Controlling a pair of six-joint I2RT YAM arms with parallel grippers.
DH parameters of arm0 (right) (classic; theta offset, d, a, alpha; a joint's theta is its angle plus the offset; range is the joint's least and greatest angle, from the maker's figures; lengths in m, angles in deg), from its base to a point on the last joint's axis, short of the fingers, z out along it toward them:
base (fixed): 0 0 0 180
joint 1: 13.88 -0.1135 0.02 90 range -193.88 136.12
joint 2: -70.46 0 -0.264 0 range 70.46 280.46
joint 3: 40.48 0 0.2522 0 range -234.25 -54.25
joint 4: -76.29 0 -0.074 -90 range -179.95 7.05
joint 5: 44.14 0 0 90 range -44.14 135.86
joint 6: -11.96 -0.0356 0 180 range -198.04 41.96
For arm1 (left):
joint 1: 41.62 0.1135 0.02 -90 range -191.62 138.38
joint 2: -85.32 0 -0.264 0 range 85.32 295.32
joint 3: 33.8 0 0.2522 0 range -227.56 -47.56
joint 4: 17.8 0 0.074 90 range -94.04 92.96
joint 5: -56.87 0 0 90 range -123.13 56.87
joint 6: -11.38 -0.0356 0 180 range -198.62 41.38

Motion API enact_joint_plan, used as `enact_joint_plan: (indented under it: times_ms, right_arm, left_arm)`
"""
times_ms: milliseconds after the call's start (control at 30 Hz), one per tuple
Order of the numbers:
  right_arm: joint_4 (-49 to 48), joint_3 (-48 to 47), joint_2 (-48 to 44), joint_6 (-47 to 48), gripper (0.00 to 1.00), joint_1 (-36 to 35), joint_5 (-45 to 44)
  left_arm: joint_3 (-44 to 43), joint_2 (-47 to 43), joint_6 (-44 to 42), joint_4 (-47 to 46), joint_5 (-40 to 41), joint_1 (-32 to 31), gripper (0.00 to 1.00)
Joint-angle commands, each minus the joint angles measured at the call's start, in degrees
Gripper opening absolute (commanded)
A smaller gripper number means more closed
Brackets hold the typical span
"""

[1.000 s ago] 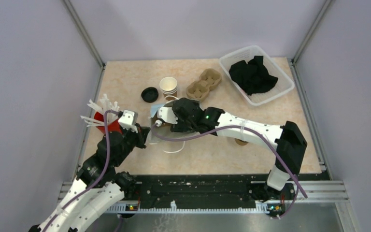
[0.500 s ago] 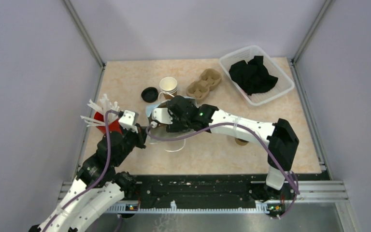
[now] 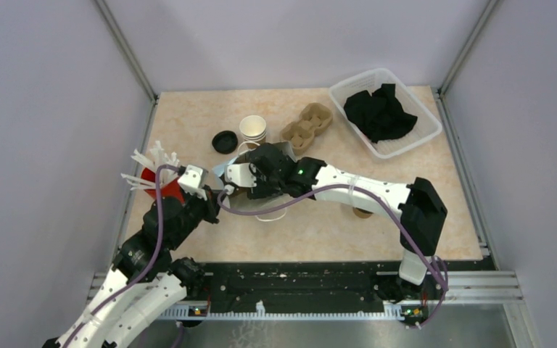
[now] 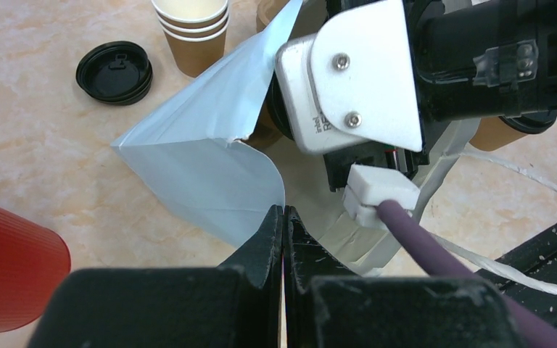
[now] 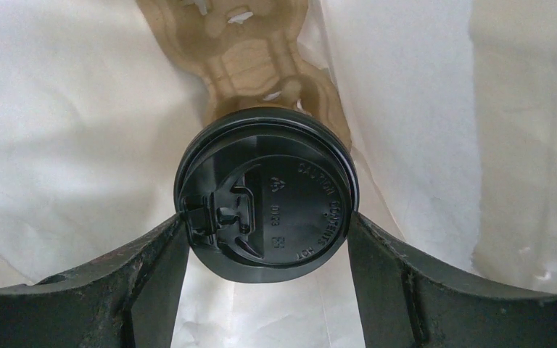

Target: Pack the takeout coffee

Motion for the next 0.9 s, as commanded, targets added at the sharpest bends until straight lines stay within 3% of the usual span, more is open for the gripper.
enact_joint_plan:
  times_ms: [0, 267, 567, 867]
  right_arm:
    - [-3.2, 0.9, -2.6, 1.7, 0.43, -0.2, 1.1]
    - [-5.8, 2.8, -2.2, -1.5, 0.43, -0.1, 2.5]
    - [-0.5, 4.2, -6.8, -7.1, 0.42, -4.1, 0.0]
    - [0.1, 4.8, -7.5, -1.5, 0.44, -2.3, -1.2]
  left_arm:
    - [-3.1, 0.9, 0.8, -0.7, -1.5, 0.1, 0.00]
    - [-4.3, 1.6, 3.5, 1.1, 0.8, 0.0, 0.00]
    - [-5.5, 1.1, 5.0, 2.2, -1.2, 0.0, 0.00]
    - [-5.8, 1.7, 5.0, 2.5, -2.0, 0.0, 0.00]
